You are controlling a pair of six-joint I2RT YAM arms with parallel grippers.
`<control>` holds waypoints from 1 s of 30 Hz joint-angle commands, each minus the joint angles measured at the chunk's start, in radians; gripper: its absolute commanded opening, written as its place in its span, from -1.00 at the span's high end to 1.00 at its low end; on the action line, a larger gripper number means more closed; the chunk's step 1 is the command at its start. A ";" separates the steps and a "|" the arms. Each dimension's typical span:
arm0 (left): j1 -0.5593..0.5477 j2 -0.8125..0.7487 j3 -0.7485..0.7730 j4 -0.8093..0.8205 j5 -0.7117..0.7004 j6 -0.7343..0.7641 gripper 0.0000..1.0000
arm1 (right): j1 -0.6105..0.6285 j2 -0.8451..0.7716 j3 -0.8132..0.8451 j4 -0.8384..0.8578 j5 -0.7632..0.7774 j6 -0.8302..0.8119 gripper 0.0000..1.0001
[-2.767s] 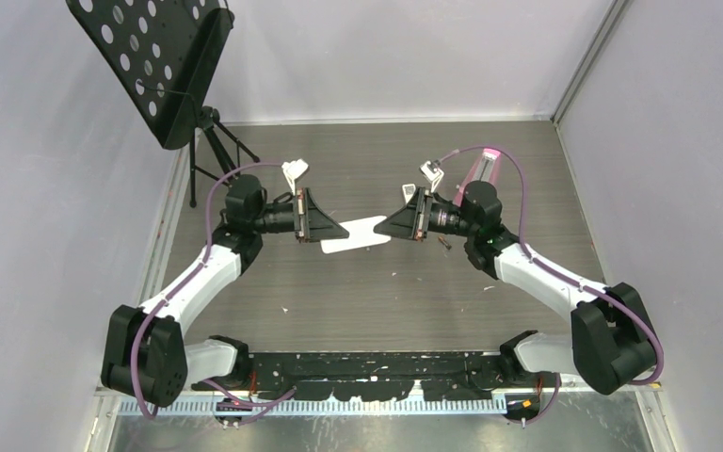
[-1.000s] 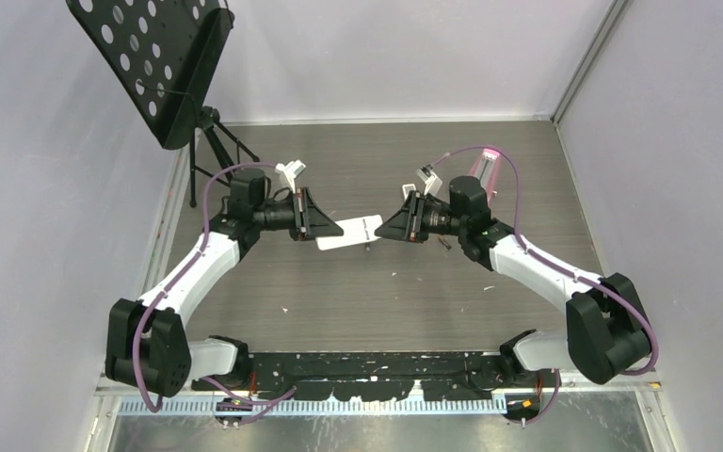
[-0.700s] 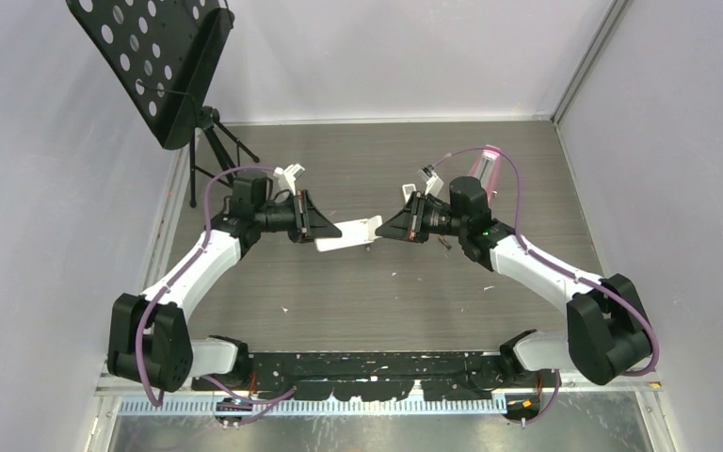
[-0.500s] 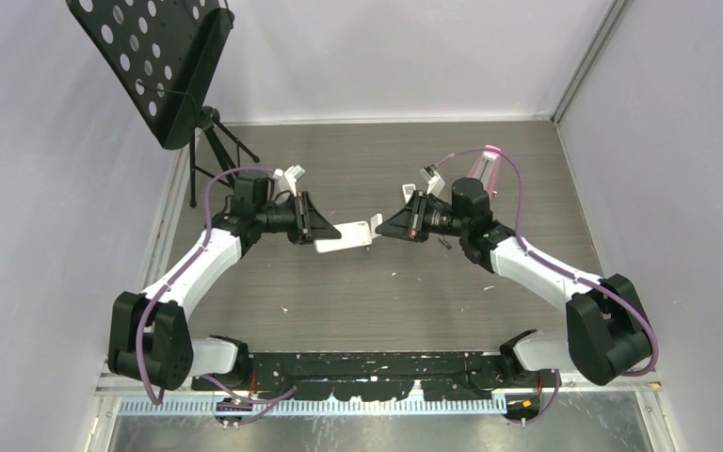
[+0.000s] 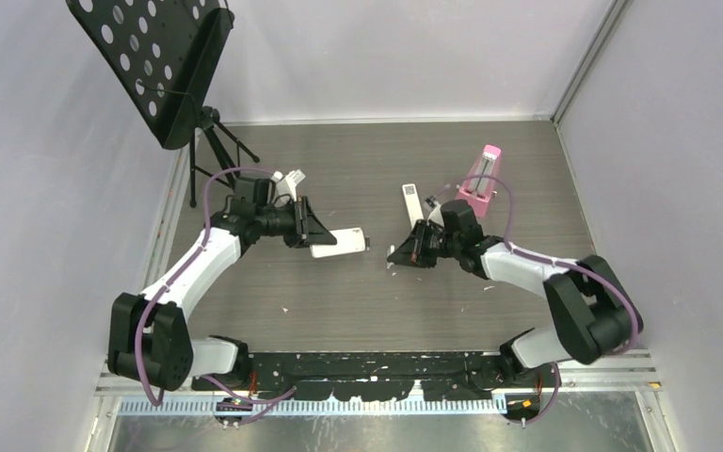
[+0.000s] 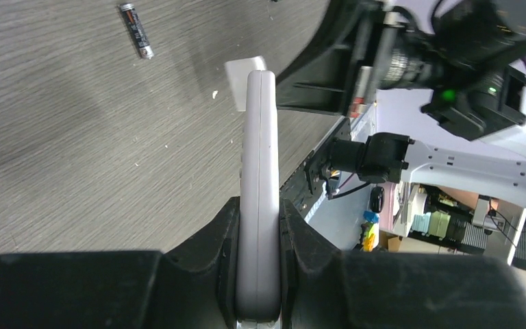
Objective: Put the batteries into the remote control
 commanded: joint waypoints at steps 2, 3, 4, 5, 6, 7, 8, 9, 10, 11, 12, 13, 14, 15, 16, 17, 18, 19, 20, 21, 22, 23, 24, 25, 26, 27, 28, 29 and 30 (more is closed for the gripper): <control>0.002 -0.065 0.020 0.005 0.062 0.041 1.00 | -0.005 0.082 -0.009 -0.036 0.055 -0.040 0.99; 0.002 -0.069 0.017 0.009 0.065 0.040 1.00 | -0.004 0.093 -0.003 -0.060 0.075 -0.041 0.93; 0.002 -0.073 0.015 0.012 0.071 0.039 1.00 | -0.004 0.102 0.005 -0.090 0.097 -0.046 0.82; 0.002 -0.078 0.012 0.016 0.076 0.037 1.00 | -0.004 0.107 0.013 -0.121 0.127 -0.044 0.70; 0.002 -0.080 0.010 0.017 0.080 0.035 1.00 | -0.004 0.110 0.022 -0.164 0.162 -0.040 0.56; 0.002 -0.083 0.010 0.017 0.081 0.030 1.00 | -0.004 0.108 0.030 -0.195 0.192 -0.040 0.44; 0.002 -0.085 0.012 0.015 0.083 0.028 1.00 | -0.004 0.100 0.035 -0.212 0.211 -0.044 0.33; 0.002 -0.086 0.013 0.016 0.089 0.025 1.00 | -0.004 0.088 0.042 -0.231 0.233 -0.049 0.24; 0.002 -0.086 0.015 0.016 0.093 0.023 1.00 | -0.004 0.073 0.047 -0.249 0.253 -0.053 0.16; 0.002 -0.087 0.017 0.015 0.097 0.022 1.00 | -0.004 0.055 0.053 -0.264 0.271 -0.059 0.10; 0.002 -0.087 0.020 0.016 0.102 0.021 1.00 | -0.004 0.039 0.059 -0.280 0.289 -0.065 0.05; 0.002 -0.088 0.021 0.017 0.104 0.020 1.00 | -0.004 0.024 0.069 -0.300 0.308 -0.072 0.00; 0.002 -0.089 0.023 0.017 0.106 0.019 1.00 | -0.004 0.013 0.081 -0.328 0.325 -0.085 -0.05; 0.002 -0.090 0.025 0.019 0.112 0.020 1.00 | -0.004 -0.001 0.094 -0.356 0.339 -0.097 -0.08; 0.002 -0.093 0.025 0.021 0.116 0.018 1.00 | -0.004 -0.020 0.105 -0.373 0.348 -0.108 -0.13; 0.002 -0.096 0.025 0.023 0.121 0.018 1.00 | -0.004 -0.031 0.110 -0.380 0.344 -0.116 -0.16; 0.002 -0.098 0.024 0.024 0.125 0.019 1.00 | -0.004 -0.058 0.115 -0.374 0.315 -0.127 -0.20; 0.002 -0.099 0.023 0.027 0.131 0.020 1.00 | -0.004 -0.081 0.113 -0.348 0.269 -0.139 -0.23; 0.002 -0.102 0.021 0.029 0.134 0.022 1.00 | -0.003 -0.106 0.106 -0.307 0.198 -0.148 -0.24; 0.002 -0.105 0.020 0.030 0.138 0.022 1.00 | 0.001 -0.131 0.097 -0.248 0.118 -0.153 -0.25; 0.001 -0.108 0.015 0.037 0.150 0.023 1.00 | 0.009 -0.154 0.088 -0.184 0.052 -0.159 -0.26; 0.002 -0.111 0.012 0.045 0.170 0.023 1.00 | 0.020 -0.178 0.078 -0.120 -0.011 -0.162 -0.26; 0.002 -0.117 0.009 0.052 0.189 0.023 1.00 | 0.031 -0.198 0.067 -0.036 -0.062 -0.161 -0.27; 0.002 -0.124 0.006 0.058 0.205 0.026 1.00 | 0.045 -0.214 0.056 0.022 -0.095 -0.148 -0.27; 0.002 -0.136 0.002 0.065 0.216 0.029 1.00 | 0.052 -0.226 0.049 0.067 -0.127 -0.135 -0.28; 0.002 -0.154 -0.002 0.069 0.230 0.033 1.00 | 0.055 -0.233 0.045 0.118 -0.160 -0.111 -0.29; 0.001 -0.167 -0.006 0.078 0.242 0.035 1.00 | 0.060 -0.236 0.041 0.166 -0.177 -0.082 -0.29; 0.000 -0.182 -0.013 0.094 0.254 0.031 1.00 | 0.061 -0.238 0.037 0.223 -0.190 -0.044 -0.30; 0.000 -0.194 -0.021 0.112 0.265 0.023 1.00 | 0.064 -0.236 0.030 0.291 -0.198 -0.005 -0.30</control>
